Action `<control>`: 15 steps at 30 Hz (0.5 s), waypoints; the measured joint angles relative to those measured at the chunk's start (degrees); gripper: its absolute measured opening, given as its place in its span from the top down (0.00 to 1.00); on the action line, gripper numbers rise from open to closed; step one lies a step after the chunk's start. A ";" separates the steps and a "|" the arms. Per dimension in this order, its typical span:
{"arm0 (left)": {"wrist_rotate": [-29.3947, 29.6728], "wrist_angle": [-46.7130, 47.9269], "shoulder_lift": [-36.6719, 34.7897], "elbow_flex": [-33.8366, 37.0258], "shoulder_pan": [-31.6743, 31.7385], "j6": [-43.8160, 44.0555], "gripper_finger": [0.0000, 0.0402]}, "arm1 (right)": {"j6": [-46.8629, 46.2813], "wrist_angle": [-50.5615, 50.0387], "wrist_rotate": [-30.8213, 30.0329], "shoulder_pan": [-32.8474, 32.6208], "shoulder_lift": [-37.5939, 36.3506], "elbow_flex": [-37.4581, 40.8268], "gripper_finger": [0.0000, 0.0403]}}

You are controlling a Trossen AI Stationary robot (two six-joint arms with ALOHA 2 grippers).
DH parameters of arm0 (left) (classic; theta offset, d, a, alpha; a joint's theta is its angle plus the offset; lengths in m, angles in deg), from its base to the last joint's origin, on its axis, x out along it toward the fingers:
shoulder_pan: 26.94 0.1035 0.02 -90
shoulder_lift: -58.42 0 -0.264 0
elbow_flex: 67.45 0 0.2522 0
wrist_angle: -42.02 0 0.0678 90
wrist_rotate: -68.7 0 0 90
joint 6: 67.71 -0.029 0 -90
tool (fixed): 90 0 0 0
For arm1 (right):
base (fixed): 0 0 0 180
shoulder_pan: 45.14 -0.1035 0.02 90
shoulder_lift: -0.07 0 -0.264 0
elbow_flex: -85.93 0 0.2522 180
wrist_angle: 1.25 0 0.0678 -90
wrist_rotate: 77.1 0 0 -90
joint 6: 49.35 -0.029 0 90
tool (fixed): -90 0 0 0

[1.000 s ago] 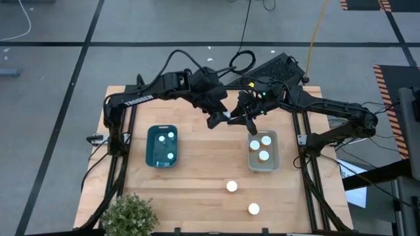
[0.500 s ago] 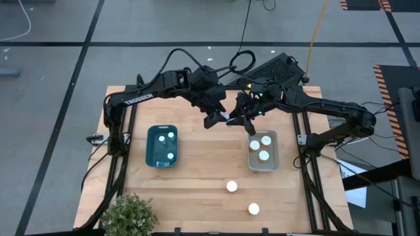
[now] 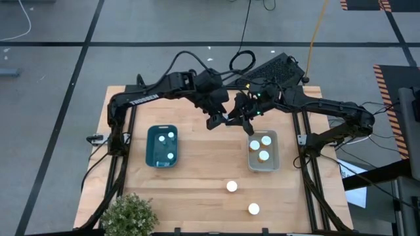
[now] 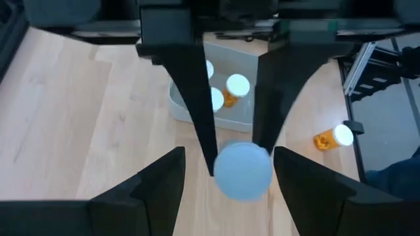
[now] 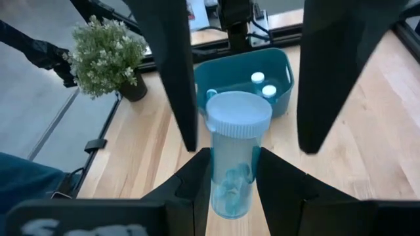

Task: Pick and place medicine bottles into bin by pill shape (circle, oval)
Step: Adjust the blue pill bottle

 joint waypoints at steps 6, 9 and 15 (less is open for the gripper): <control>0.12 -0.10 0.06 0.00 0.00 0.33 0.42 | 0.00 -0.15 0.09 0.00 -0.04 0.00 0.75; 0.24 -0.08 0.06 0.00 0.00 0.81 0.42 | 0.11 -0.14 0.09 0.00 -0.04 0.00 0.75; 0.40 -0.05 0.06 0.00 -0.09 1.11 0.42 | 0.08 -0.16 0.09 0.00 -0.04 0.00 0.75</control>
